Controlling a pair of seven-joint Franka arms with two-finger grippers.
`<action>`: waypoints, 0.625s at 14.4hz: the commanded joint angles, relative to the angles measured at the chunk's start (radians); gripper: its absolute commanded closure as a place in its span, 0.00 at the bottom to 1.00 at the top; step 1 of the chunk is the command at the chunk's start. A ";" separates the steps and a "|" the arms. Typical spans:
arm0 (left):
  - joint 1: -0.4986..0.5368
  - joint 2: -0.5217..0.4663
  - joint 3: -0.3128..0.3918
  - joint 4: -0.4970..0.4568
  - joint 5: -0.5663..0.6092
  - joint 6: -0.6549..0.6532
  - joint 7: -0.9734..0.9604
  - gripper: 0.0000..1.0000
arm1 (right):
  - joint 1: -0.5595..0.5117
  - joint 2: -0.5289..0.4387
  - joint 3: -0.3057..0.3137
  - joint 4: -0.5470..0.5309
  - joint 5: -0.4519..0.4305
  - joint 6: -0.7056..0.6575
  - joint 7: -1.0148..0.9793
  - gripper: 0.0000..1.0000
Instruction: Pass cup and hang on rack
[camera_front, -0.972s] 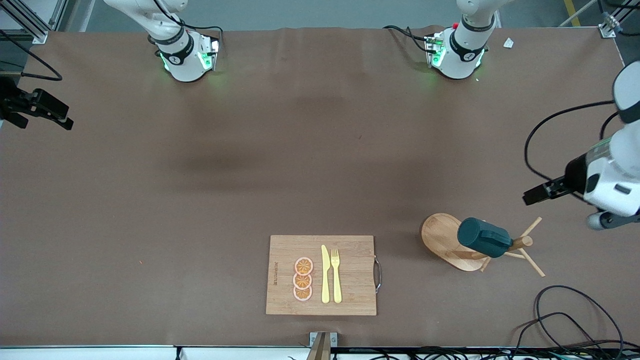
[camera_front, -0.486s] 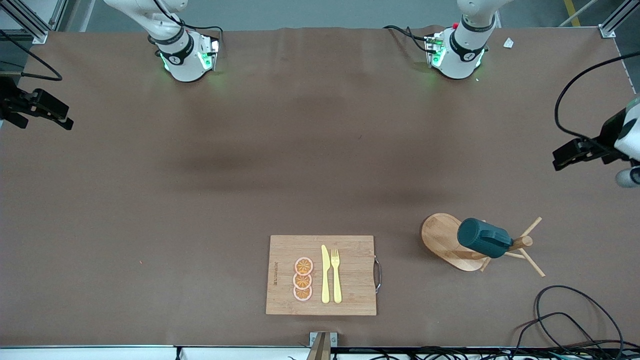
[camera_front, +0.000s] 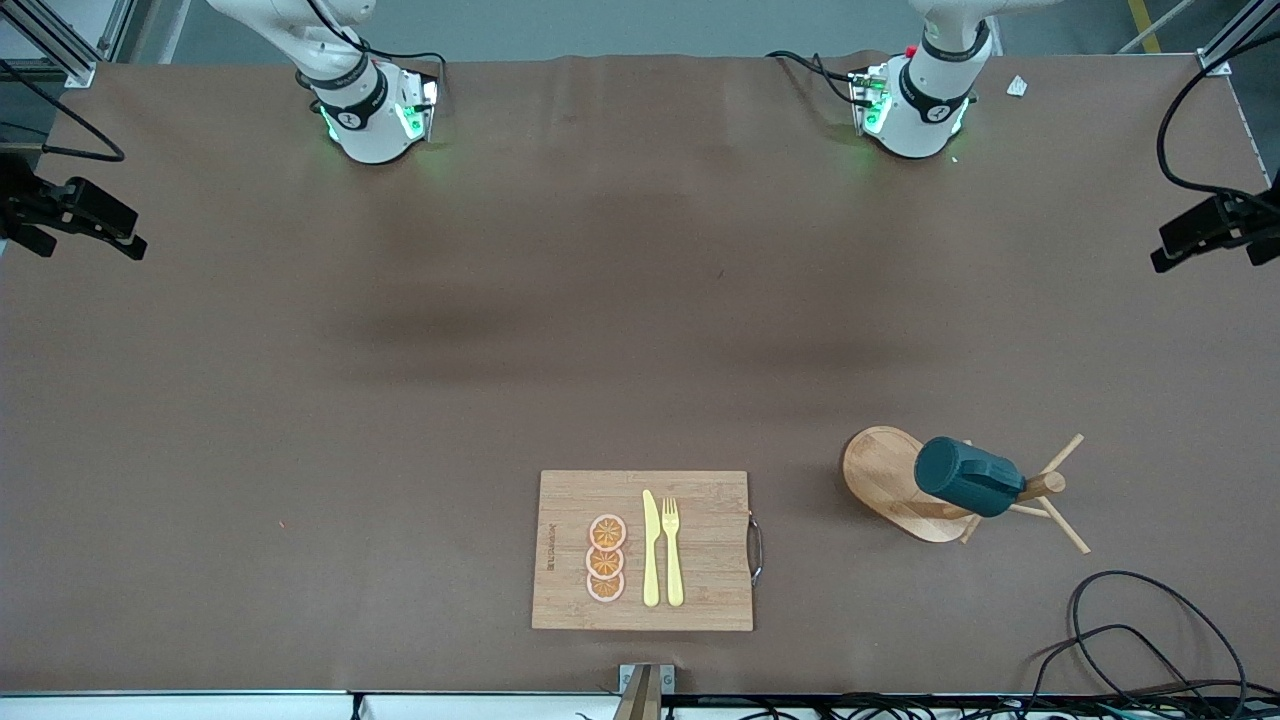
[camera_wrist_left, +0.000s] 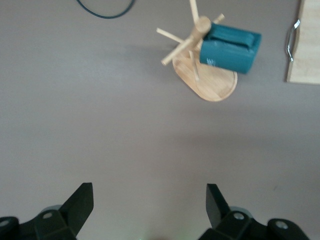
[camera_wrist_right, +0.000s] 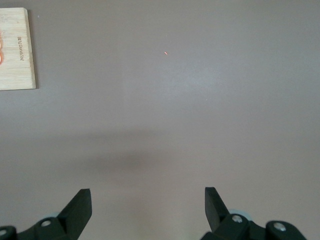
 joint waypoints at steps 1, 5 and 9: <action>-0.043 -0.107 0.017 -0.120 -0.008 0.016 0.023 0.01 | -0.012 -0.007 0.007 -0.001 0.007 -0.004 -0.009 0.00; -0.072 -0.089 0.020 -0.108 0.015 0.016 0.134 0.00 | -0.012 -0.007 0.007 -0.001 0.007 -0.004 -0.009 0.00; -0.072 -0.107 0.018 -0.118 0.010 0.002 0.073 0.00 | -0.012 -0.007 0.007 -0.001 0.007 -0.004 -0.011 0.00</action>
